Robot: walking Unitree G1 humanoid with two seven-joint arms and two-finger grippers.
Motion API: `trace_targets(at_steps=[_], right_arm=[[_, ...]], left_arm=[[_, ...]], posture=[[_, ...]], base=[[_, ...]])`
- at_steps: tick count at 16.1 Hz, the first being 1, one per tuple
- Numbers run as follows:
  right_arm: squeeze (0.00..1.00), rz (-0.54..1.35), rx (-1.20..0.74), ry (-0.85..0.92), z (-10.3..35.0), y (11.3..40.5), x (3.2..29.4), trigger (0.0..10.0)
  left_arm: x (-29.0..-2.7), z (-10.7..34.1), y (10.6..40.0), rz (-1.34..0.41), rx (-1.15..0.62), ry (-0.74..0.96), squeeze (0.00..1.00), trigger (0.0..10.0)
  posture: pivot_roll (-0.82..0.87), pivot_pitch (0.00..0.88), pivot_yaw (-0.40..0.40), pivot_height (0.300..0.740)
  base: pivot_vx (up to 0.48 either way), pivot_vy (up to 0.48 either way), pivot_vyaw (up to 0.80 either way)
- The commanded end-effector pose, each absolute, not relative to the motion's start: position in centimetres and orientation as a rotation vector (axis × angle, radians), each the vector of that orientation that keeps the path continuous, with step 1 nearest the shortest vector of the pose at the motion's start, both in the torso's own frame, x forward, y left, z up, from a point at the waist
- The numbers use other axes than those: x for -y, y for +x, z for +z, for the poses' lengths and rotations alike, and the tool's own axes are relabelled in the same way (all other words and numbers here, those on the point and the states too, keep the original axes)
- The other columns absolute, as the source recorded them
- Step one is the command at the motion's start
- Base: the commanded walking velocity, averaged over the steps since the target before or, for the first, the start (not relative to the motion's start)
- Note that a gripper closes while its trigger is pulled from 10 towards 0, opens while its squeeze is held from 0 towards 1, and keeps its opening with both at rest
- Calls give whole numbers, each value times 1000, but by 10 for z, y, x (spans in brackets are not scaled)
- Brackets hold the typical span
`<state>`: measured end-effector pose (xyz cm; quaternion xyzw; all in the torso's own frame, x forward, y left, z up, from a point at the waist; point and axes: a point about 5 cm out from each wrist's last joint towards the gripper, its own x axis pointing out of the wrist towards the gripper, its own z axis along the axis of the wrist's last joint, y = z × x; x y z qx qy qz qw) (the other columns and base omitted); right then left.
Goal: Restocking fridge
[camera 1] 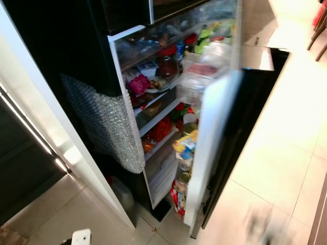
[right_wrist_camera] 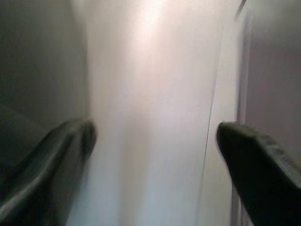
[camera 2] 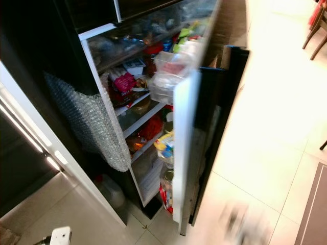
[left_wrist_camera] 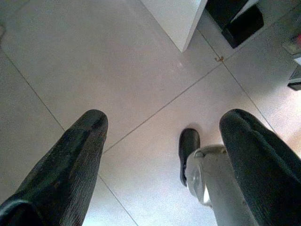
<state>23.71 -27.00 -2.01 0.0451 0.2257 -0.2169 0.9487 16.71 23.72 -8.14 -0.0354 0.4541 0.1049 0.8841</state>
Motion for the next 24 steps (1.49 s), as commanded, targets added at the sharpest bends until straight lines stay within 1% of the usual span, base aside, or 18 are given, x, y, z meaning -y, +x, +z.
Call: trace_targets(at_steps=[1,2,3,4,6,7,8,10,12,13,15,16,18,20,22,23,24], right_arm=[[0,-401,-404,102,-12,247,265,10000],[0,-335,-365,27,1,261,264,10000],[0,-315,-334,20,7,268,263,10000],[0,-261,-249,10,26,286,260,10000],[0,-188,-162,11,48,303,256,10000],[0,-173,-149,8,51,306,255,10000],[0,-60,-71,-10,72,320,243,10000],[0,-32,-46,-34,79,324,238,10000],[0,53,2,8,91,333,219,10000],[0,86,-15,11,91,335,212,10000],[0,203,-46,2,91,339,189,10000],[0,283,-25,13,97,341,171,10000],[0,335,-14,12,102,343,155,10000],[0,397,-14,33,108,348,132,10000],[0,458,-38,46,109,351,104,10000],[0,470,-46,46,109,352,97,10000],[0,526,-37,55,114,353,78,10000]], left_arm=[[-239,-84,160,208,-981,-51,0,10000],[-239,-84,160,209,-981,-52,0,10000],[-239,-84,160,209,-980,-52,0,10000],[-239,-84,161,210,-980,-54,0,10000],[-239,-84,161,210,-981,-53,0,10000],[-239,-84,161,210,-981,-52,0,10000],[-239,-84,161,210,-980,-51,0,10000],[-239,-84,161,205,-981,-48,0,10000],[-239,-84,161,199,-982,-48,0,10000],[-238,-84,162,195,-982,-45,0,10000],[-238,-84,162,195,-981,-45,0,10000],[-238,-84,162,197,-979,-46,0,10000],[-237,-84,162,199,-979,-47,0,10000],[-237,-84,163,200,-981,-47,0,10000],[-237,-84,163,201,-981,-45,0,10000],[-237,-83,163,202,-979,-46,0,10000],[-238,-83,164,205,-976,-47,0,10000]], posture=[[-52,1,48,740],[-50,2,47,740],[-50,3,47,740],[-49,3,47,740],[-47,4,46,740],[-48,4,46,740],[-47,4,46,740],[-47,4,46,740],[-52,5,48,740],[-54,3,46,740],[-46,0,43,740],[-45,0,41,740],[-43,0,37,740],[-46,0,42,740],[-38,0,41,740],[-36,0,41,740],[-31,0,43,740]], base=[[0,0,0],[0,0,0],[0,0,0],[0,0,0],[0,0,0],[0,0,0],[0,0,0],[0,0,0],[0,0,0],[0,0,0],[0,0,0],[0,0,0],[0,0,0],[0,0,0],[0,0,0],[0,0,0],[0,0,0]])
